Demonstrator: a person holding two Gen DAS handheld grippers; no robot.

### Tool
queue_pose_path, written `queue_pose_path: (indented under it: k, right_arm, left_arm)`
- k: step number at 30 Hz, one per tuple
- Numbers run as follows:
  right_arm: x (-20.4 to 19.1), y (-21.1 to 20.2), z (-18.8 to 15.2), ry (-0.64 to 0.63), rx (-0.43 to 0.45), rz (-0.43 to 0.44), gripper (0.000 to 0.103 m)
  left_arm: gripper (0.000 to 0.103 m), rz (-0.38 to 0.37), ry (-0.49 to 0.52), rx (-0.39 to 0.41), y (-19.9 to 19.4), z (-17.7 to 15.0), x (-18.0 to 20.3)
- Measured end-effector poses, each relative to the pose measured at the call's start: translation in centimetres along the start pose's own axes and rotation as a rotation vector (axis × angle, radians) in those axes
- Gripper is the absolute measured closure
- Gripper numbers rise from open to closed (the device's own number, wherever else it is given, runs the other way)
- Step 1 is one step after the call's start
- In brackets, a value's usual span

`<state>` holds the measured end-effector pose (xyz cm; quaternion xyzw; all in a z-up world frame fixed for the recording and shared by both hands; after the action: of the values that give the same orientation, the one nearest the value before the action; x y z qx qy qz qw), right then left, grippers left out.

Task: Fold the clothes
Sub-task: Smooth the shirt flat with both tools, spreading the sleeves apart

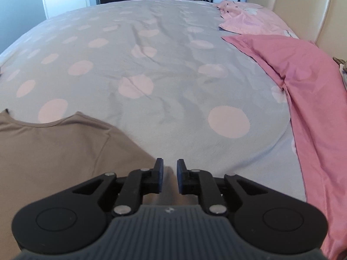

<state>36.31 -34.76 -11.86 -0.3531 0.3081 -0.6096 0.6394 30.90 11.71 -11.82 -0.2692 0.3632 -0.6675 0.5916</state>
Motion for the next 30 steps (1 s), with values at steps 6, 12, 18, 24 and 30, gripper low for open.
queue_pose_path:
  k: [6, 12, 18, 24, 30]
  right_arm:
    - [-2.5, -5.1, -4.1, -0.036, -0.017, 0.119, 0.082]
    - [-5.4, -9.7, -11.1, -0.063, -0.062, 0.216, 0.075]
    - [-7.6, -14.0, -19.5, -0.126, -0.131, 0.292, 0.075]
    - [-9.6, -17.3, -26.1, -0.198, -0.228, 0.364, 0.075]
    - [-12.1, -17.7, -32.2, -0.323, -0.355, 0.42, 0.076]
  left_arm:
    - [0.075, -0.11, 0.047, -0.037, -5.8, -4.6, 2.4]
    - [0.075, -0.224, 0.131, -0.068, -11.0, -10.9, 5.5]
    - [0.075, -0.283, 0.185, -0.153, -13.8, -17.8, 7.5]
    - [0.075, -0.314, 0.285, -0.209, -15.5, -22.1, 9.7]
    - [0.075, -0.288, 0.304, -0.196, -16.4, -23.1, 9.9]
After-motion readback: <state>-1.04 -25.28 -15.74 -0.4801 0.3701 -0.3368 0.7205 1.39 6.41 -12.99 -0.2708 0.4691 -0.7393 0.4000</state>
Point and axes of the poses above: each gripper's, at about its wrist camera, not at the fingertips, and y roughly the way its jaws point, x to its right, z to its top, the point moved 10 cm from there along y, roughly the way its jaws point, and after that the axes turned 4 degrees about -x, right-handed, at the moved point
